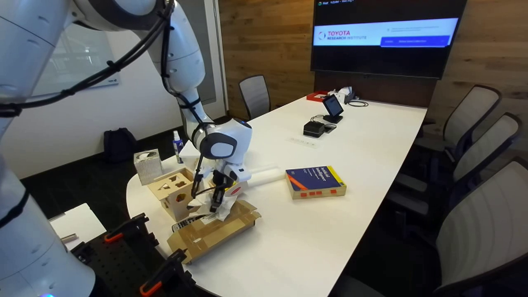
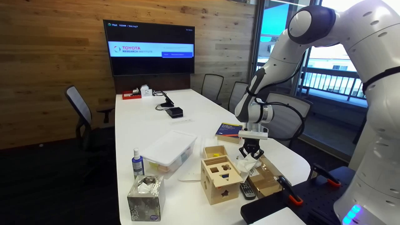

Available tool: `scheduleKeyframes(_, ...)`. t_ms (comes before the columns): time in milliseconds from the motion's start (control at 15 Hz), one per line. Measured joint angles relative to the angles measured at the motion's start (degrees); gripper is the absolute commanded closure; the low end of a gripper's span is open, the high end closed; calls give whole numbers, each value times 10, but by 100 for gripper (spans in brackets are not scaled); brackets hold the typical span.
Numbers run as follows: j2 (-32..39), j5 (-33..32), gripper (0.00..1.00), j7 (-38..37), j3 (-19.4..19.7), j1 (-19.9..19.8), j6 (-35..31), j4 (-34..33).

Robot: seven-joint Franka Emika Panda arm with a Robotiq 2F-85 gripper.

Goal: Wipe the cardboard box with the napkin

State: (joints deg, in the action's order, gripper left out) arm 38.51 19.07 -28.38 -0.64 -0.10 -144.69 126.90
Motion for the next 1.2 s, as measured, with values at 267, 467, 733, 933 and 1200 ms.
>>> scheduleKeyframes(267,0,19,100,-21,13,0,103,4)
scheduleKeyframes(467,1,39,100,-23,19,-2,172,4)
scheduleKeyframes(733,6,62,100,-23,28,-5,236,4)
scheduleKeyframes(933,17,71,100,-25,37,-5,260,5)
scheduleKeyframes(1200,26,72,100,-68,52,-3,265,14)
